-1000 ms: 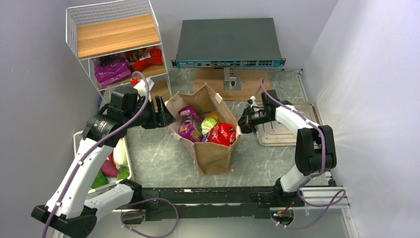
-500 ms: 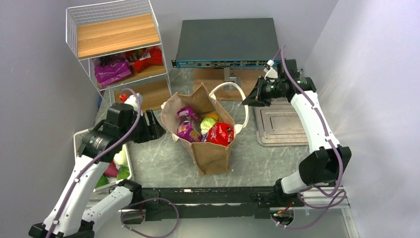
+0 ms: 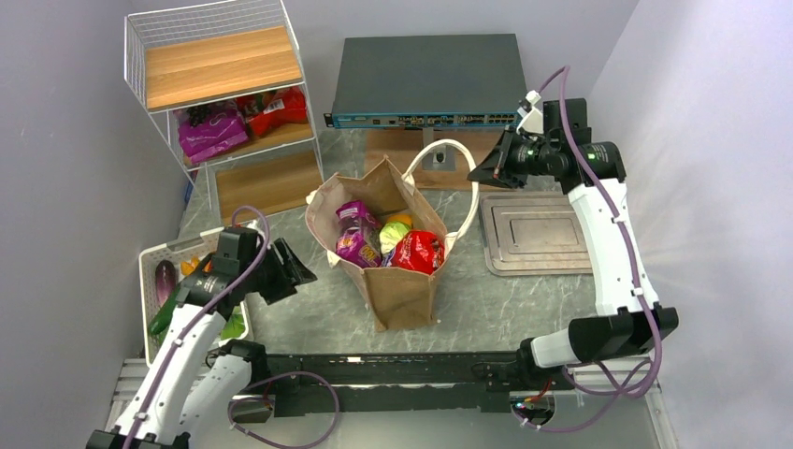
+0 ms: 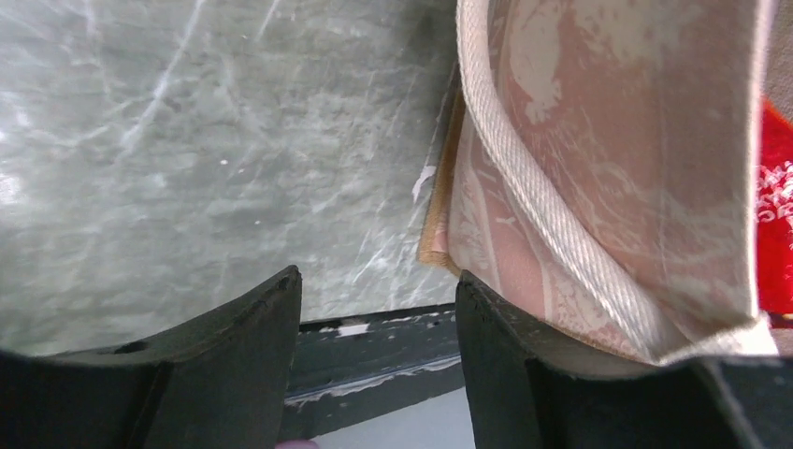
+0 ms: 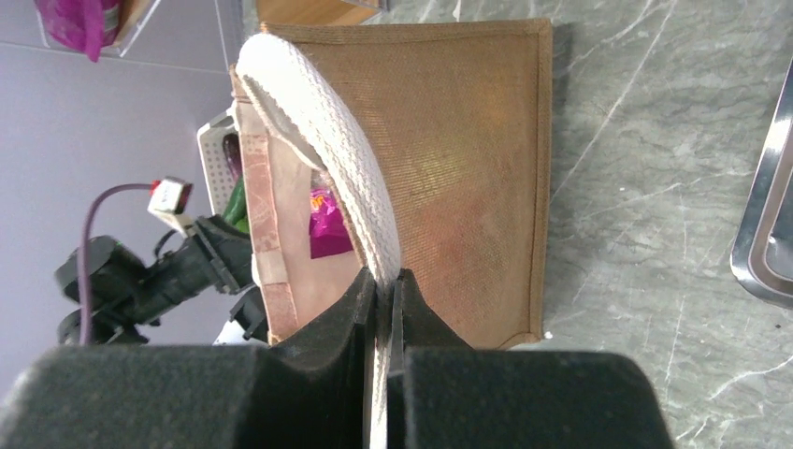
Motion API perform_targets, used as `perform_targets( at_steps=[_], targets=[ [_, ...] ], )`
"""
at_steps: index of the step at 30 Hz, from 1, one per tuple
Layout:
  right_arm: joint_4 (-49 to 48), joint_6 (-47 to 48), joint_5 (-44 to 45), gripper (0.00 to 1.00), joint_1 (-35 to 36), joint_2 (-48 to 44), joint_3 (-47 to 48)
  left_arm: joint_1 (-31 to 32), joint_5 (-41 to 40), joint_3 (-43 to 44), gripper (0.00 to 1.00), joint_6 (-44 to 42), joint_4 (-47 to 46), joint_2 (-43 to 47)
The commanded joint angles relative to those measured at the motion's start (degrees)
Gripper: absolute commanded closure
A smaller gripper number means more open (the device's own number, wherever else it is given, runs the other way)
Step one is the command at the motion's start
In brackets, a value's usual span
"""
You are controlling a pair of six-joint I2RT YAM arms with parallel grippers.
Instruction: Place the food into the grocery bag and tie it
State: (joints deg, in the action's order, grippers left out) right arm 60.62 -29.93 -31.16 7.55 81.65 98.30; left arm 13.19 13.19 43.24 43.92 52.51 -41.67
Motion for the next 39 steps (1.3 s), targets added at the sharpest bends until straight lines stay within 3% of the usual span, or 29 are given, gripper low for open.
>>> perform_targets(
  at_steps=[1,5,14,27,35,39],
  targets=[
    [-3.2,-2.7,0.2,1.00,-0.1,-4.3,1.3,-5.4,12.6,-6.9,0.36,8.1,-14.1,1.9],
    [-3.7,-2.8,-1.2,1.00,-0.1,-4.4,0.4,-7.2,18.1,-15.4,0.39,19.2,-28.3,3.8],
    [-4.1,-2.9,-2.4,1.00,-0.1,-4.2,0.4,-7.2,16.6,-23.4,0.39,32.2,-44.5,4.2],
    [-4.2,-2.8,-2.5,1.00,-0.1,-3.4,0.9,-2.0,16.3,-20.7,0.41,35.4,-51.5,-6.4],
    [-3.8,-2.4,-1.9,1.00,-0.1,-2.6,1.6,3.4,14.9,-19.8,0.49,39.1,-56.8,-12.5],
    [-3.6,-2.2,-1.9,1.00,-0.1,-2.4,1.8,4.0,14.9,-19.1,0.58,38.8,-57.3,-13.7]
  ],
)
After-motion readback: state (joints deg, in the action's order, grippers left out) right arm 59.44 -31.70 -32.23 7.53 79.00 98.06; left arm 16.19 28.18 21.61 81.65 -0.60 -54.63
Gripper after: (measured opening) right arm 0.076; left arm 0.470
